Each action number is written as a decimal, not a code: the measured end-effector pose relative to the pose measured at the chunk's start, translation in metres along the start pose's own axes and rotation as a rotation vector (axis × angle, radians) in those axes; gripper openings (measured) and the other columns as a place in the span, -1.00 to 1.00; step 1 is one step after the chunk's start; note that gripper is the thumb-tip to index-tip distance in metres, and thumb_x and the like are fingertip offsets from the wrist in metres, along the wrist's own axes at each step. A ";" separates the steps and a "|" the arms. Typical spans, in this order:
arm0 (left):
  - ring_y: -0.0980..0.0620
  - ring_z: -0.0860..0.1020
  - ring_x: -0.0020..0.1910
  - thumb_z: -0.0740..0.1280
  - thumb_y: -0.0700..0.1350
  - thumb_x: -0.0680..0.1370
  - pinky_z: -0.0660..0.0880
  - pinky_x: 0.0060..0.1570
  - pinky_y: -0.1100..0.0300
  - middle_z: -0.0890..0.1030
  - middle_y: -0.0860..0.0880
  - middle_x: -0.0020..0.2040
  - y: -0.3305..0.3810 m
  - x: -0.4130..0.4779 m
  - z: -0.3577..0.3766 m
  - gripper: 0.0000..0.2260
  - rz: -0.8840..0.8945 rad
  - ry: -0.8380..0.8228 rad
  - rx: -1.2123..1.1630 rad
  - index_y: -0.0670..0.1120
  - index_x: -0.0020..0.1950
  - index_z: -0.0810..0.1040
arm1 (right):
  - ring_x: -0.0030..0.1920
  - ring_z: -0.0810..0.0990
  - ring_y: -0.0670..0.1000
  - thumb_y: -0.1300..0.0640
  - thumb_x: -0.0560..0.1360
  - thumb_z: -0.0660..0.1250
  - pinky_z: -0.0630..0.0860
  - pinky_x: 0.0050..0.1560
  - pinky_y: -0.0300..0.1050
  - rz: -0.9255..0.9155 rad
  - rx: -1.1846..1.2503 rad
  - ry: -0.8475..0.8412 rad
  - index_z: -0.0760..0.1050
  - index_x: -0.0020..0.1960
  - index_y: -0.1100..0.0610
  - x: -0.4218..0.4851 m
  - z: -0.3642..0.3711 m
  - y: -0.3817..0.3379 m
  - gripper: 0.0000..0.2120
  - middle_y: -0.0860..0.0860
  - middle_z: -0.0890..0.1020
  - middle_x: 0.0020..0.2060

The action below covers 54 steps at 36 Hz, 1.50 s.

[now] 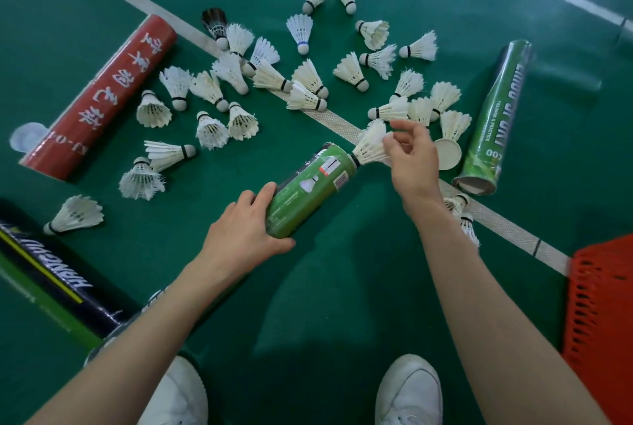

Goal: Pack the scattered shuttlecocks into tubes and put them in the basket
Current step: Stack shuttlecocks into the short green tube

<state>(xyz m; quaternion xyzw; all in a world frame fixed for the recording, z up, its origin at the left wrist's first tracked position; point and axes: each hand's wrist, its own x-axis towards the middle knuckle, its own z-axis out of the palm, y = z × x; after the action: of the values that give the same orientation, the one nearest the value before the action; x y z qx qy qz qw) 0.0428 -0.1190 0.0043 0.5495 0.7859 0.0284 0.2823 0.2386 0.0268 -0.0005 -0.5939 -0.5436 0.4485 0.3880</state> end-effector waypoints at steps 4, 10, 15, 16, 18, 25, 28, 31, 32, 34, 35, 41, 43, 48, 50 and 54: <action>-0.02 0.40 0.12 0.42 0.22 0.32 0.45 0.03 0.06 0.36 0.05 0.10 -0.008 -0.006 -0.011 -0.21 0.012 0.025 -0.009 0.20 0.44 0.10 | -0.14 0.52 -0.13 0.24 0.56 0.27 0.47 -0.02 -0.27 0.035 0.119 -0.058 0.47 0.10 0.05 -0.008 0.010 -0.008 -0.84 -0.03 0.57 -0.12; -0.02 0.40 0.09 0.44 0.17 0.32 0.46 0.01 0.02 0.38 0.06 0.07 -0.017 -0.013 -0.019 -0.24 0.048 0.075 0.003 0.22 0.42 0.13 | -0.15 0.57 -0.11 0.25 0.57 0.25 0.51 0.03 -0.17 0.097 0.217 -0.129 0.44 0.12 0.07 -0.016 0.022 -0.017 -0.84 -0.05 0.64 -0.16; -0.05 0.38 0.14 0.44 0.16 0.33 0.43 0.08 0.00 0.39 0.03 0.15 -0.026 -0.015 -0.019 -0.23 0.051 0.088 0.081 0.18 0.45 0.13 | -0.19 0.53 -0.01 0.20 0.61 0.19 0.50 -0.03 -0.02 0.129 0.168 -0.215 0.45 0.13 0.03 -0.031 0.040 -0.018 -0.85 0.01 0.64 -0.19; -0.05 0.38 0.14 0.44 0.16 0.33 0.43 0.08 0.00 0.39 0.02 0.15 -0.027 -0.016 -0.019 -0.23 0.045 0.094 0.078 0.18 0.45 0.14 | -0.19 0.49 0.03 0.17 0.62 0.16 0.48 -0.06 0.00 0.129 0.158 -0.215 0.44 0.15 0.02 -0.034 0.043 -0.019 -0.84 0.06 0.59 -0.18; -0.05 0.38 0.13 0.44 0.16 0.33 0.43 0.07 0.01 0.39 0.02 0.14 -0.027 -0.015 -0.018 -0.22 0.040 0.117 0.052 0.17 0.46 0.13 | -0.09 0.49 0.01 0.06 0.65 0.10 0.45 0.07 -0.01 0.141 0.148 -0.226 0.39 0.23 0.01 -0.041 0.049 -0.020 -0.80 0.06 0.54 -0.09; -0.08 0.40 0.11 0.45 0.16 0.33 0.40 0.06 0.02 0.41 0.00 0.13 -0.028 -0.001 -0.020 -0.22 0.052 0.188 0.074 0.15 0.46 0.16 | 0.41 0.25 -0.13 -0.14 0.64 -0.02 0.14 0.40 -0.23 0.120 0.134 -0.350 0.13 0.51 0.07 -0.041 0.060 -0.017 -0.49 -0.04 0.30 0.45; -0.09 0.40 0.11 0.44 0.16 0.33 0.39 0.05 0.02 0.40 -0.01 0.13 -0.024 0.013 -0.019 -0.23 0.041 0.182 0.117 0.16 0.45 0.15 | 0.34 0.41 -0.03 -0.19 0.61 0.00 0.26 0.44 -0.02 0.164 0.132 -0.335 0.31 0.42 0.01 -0.022 0.058 -0.009 -0.53 0.00 0.49 0.29; -0.12 0.40 0.12 0.44 0.15 0.33 0.42 0.03 0.01 0.40 -0.04 0.13 -0.020 0.032 -0.019 -0.24 -0.009 0.101 0.114 0.14 0.44 0.15 | 0.08 0.53 -0.09 -0.02 0.63 0.10 0.44 0.26 -0.01 0.136 -0.036 -0.195 0.48 0.17 -0.01 0.003 0.058 0.001 -0.77 -0.10 0.57 0.01; -0.13 0.40 0.12 0.44 0.15 0.33 0.42 0.02 0.00 0.40 -0.05 0.13 -0.020 0.038 -0.019 -0.24 -0.026 0.081 0.124 0.14 0.43 0.14 | 0.08 0.50 -0.11 0.05 0.63 0.12 0.43 0.22 -0.10 0.108 -0.157 -0.180 0.46 0.21 0.03 0.013 0.056 0.005 -0.77 -0.08 0.54 0.08; -0.14 0.40 0.12 0.44 0.14 0.34 0.41 0.01 -0.01 0.40 -0.07 0.12 -0.021 0.047 -0.018 -0.25 -0.041 0.060 0.152 0.12 0.42 0.15 | 0.28 0.38 -0.01 0.16 0.61 0.14 0.29 0.24 -0.18 0.062 -0.454 -0.218 0.38 0.35 0.09 0.033 0.052 0.017 -0.68 0.03 0.37 0.33; -0.14 0.40 0.12 0.45 0.13 0.34 0.41 0.01 -0.01 0.40 -0.07 0.12 -0.021 0.051 -0.017 -0.26 -0.041 0.053 0.163 0.12 0.42 0.15 | 0.38 0.26 0.07 0.20 0.60 0.15 0.23 0.33 -0.12 0.056 -0.588 -0.255 0.33 0.41 0.08 0.043 0.050 0.024 -0.63 0.06 0.26 0.42; -0.14 0.40 0.13 0.44 0.13 0.35 0.40 0.01 -0.02 0.40 -0.07 0.13 -0.015 0.067 -0.009 -0.25 -0.037 0.011 0.152 0.12 0.43 0.14 | 0.51 -0.09 0.15 0.33 0.54 0.17 0.19 0.38 0.21 0.072 -0.968 -0.371 0.14 0.49 -0.07 0.073 0.058 0.042 -0.40 0.01 -0.12 0.54; -0.13 0.40 0.13 0.44 0.14 0.35 0.40 0.02 -0.02 0.39 -0.06 0.13 -0.013 0.071 -0.007 -0.24 -0.034 0.009 0.139 0.12 0.44 0.12 | 0.52 -0.12 0.14 0.34 0.53 0.18 0.15 0.38 0.29 0.086 -1.021 -0.386 0.07 0.50 -0.11 0.078 0.061 0.045 -0.34 -0.01 -0.19 0.53; -0.12 0.39 0.14 0.44 0.16 0.35 0.41 0.05 -0.02 0.39 -0.05 0.15 -0.014 0.078 -0.005 -0.23 -0.037 -0.002 0.117 0.14 0.44 0.11 | 0.47 0.08 0.15 0.39 0.50 0.20 0.32 0.30 0.17 0.085 -1.070 -0.409 0.13 0.48 -0.01 0.088 0.056 0.057 -0.36 0.00 -0.09 0.53; -0.11 0.40 0.14 0.44 0.17 0.35 0.42 0.05 -0.02 0.39 -0.05 0.16 -0.016 0.080 -0.005 -0.23 -0.041 -0.001 0.112 0.14 0.44 0.11 | 0.32 0.24 0.19 0.43 0.47 0.16 0.40 0.18 0.12 0.031 -1.094 -0.387 0.28 0.36 0.10 0.088 0.051 0.062 -0.49 0.10 0.17 0.42; -0.10 0.39 0.14 0.43 0.18 0.34 0.42 0.05 0.01 0.38 -0.03 0.16 -0.020 0.079 -0.007 -0.21 -0.063 0.005 0.097 0.15 0.45 0.09 | 0.04 0.33 0.17 0.39 0.51 0.16 0.36 -0.13 0.01 -0.146 -1.083 -0.311 0.39 0.06 0.22 0.081 0.047 0.069 -0.83 0.16 0.35 0.15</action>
<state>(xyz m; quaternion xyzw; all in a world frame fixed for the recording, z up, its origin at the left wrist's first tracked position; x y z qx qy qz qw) 0.0038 -0.0556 -0.0294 0.5373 0.8040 -0.0172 0.2542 0.2144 0.0986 -0.0891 -0.5959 -0.7865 0.1599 -0.0267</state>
